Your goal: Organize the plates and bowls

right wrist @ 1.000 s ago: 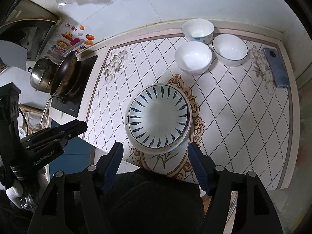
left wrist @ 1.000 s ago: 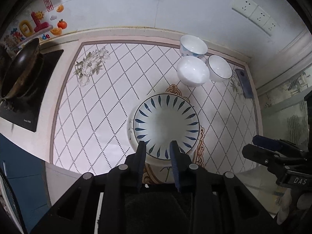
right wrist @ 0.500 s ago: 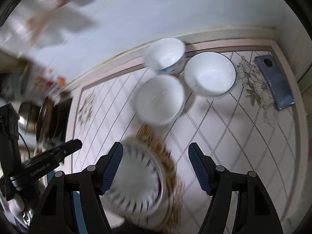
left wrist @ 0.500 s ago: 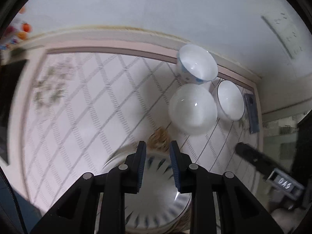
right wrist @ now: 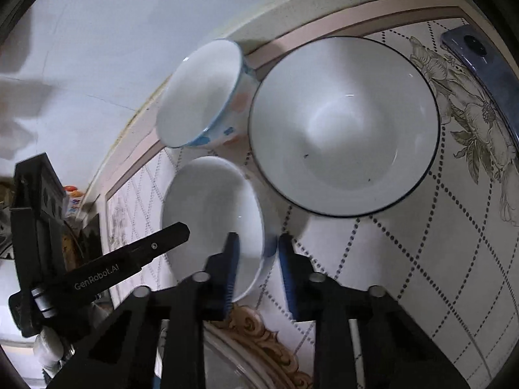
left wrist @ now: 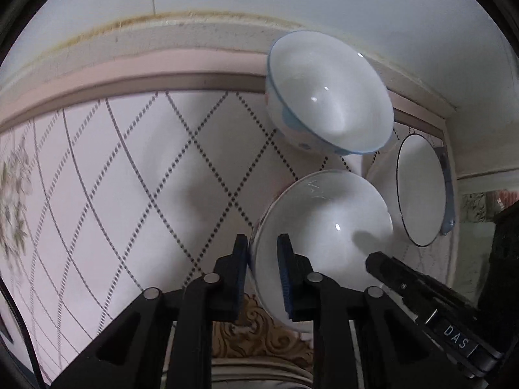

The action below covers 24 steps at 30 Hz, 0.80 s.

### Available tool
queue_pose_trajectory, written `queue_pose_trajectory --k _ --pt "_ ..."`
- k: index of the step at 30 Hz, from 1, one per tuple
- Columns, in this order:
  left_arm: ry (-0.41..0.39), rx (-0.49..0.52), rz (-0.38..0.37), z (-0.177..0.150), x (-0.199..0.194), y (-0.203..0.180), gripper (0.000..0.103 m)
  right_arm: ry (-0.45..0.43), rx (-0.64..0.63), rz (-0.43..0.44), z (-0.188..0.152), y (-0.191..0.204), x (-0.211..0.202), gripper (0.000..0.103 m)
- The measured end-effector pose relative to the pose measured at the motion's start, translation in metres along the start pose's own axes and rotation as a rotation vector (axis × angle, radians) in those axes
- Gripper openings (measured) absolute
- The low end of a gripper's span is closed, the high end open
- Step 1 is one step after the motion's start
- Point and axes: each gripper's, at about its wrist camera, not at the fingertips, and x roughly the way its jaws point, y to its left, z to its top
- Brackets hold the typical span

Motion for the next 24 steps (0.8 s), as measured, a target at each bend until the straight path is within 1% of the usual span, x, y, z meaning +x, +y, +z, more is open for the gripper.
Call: queue_pose_trajectory --k 1,6,10,13,17,21,24 --pt "-0.004 0.009 0.007 -0.001 0.000 -0.002 0.016 -0.007 -0.005 -0.008 0.000 0.001 0.002 0.015" --pt "-0.027 0.039 0.026 -0.011 -0.011 -0.012 0.016 -0.010 -0.019 -0.021 -0.003 0.005 0.005 0.015" --pt "-0.046 0.067 0.030 -0.025 -0.026 -0.021 0.016 -0.015 -0.036 -0.011 -0.012 0.009 -0.004 0.015" --pt "-0.055 0.084 0.018 -0.037 -0.040 -0.026 0.016 -0.030 -0.058 -0.002 -0.022 0.012 -0.017 0.015" --pt "-0.066 0.120 -0.010 -0.060 -0.055 -0.042 0.016 -0.049 -0.088 -0.009 -0.043 0.009 -0.042 0.015" --pt "-0.066 0.168 -0.038 -0.083 -0.064 -0.063 0.016 -0.058 -0.087 -0.022 -0.068 -0.008 -0.069 0.015" --pt "-0.063 0.218 -0.041 -0.101 -0.063 -0.082 0.016 -0.065 -0.073 -0.035 -0.087 -0.028 -0.091 0.015"
